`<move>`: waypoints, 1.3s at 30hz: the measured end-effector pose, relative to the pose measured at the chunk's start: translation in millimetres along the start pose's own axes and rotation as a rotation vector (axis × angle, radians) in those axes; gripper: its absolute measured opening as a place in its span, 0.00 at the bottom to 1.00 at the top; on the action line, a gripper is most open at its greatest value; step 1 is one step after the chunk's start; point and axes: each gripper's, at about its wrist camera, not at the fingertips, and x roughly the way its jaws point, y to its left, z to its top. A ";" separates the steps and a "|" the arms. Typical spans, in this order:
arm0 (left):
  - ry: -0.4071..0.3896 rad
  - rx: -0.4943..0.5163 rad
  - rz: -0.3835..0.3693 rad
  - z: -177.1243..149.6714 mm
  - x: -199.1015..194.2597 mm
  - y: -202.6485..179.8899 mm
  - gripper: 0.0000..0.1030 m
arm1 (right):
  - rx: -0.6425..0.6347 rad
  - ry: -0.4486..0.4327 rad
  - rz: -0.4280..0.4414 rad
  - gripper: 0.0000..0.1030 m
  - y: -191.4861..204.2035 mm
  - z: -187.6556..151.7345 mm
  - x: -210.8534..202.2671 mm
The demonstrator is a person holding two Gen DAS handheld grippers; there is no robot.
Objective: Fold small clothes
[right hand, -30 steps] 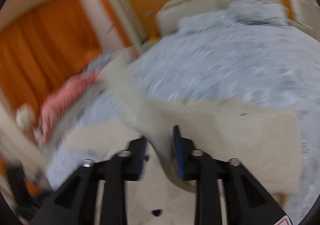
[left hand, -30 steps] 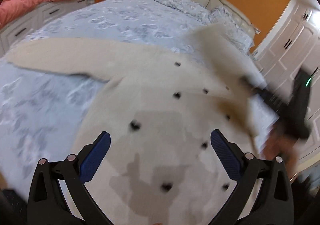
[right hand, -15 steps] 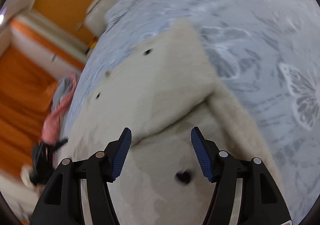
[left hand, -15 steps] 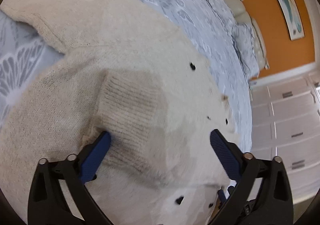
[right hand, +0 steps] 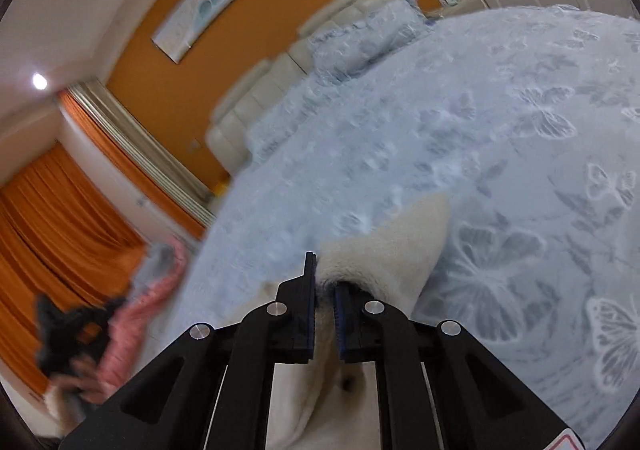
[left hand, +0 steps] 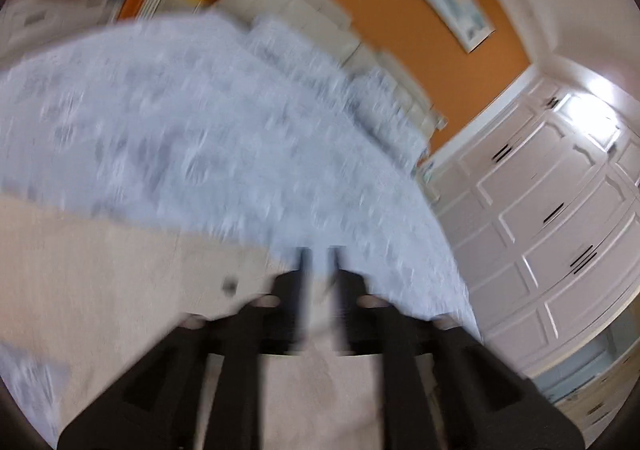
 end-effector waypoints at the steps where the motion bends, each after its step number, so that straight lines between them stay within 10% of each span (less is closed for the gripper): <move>1: 0.027 -0.041 0.033 -14.0 -0.5 10.6 0.67 | -0.010 0.050 -0.056 0.09 -8.9 -10.1 11.9; 8: 0.194 -0.421 0.133 -134.8 10.8 99.9 0.73 | 0.050 0.159 -0.123 0.13 -57.7 -50.3 22.6; 11: 0.145 -0.398 0.116 -140.5 14.1 90.7 0.75 | 0.034 0.188 -0.120 0.15 -58.5 -50.1 23.7; 13: 0.184 -0.395 0.047 -135.5 27.6 80.6 0.58 | 0.039 0.202 -0.114 0.20 -59.0 -45.9 20.4; 15: 0.237 -0.339 -0.013 -121.2 42.6 67.2 0.03 | 0.060 0.207 -0.098 0.26 -58.5 -39.9 24.5; 19: 0.187 -0.145 -0.026 -67.2 38.9 35.6 0.05 | 0.090 0.181 -0.064 0.36 -54.6 -29.0 25.2; 22: 0.066 0.008 -0.040 -10.6 15.6 9.1 0.05 | 0.064 0.135 -0.010 0.07 -43.2 -15.8 20.2; 24: 0.033 0.066 0.004 9.1 7.0 7.1 0.05 | 0.023 0.094 0.018 0.08 -34.4 -12.9 12.3; 31: 0.268 0.007 0.275 -62.6 73.3 102.3 0.05 | -0.025 0.243 -0.129 0.05 -58.0 -54.9 46.6; 39: 0.232 -0.046 0.238 -66.8 78.3 110.2 0.06 | -0.071 0.247 -0.282 0.16 -37.6 -55.8 14.9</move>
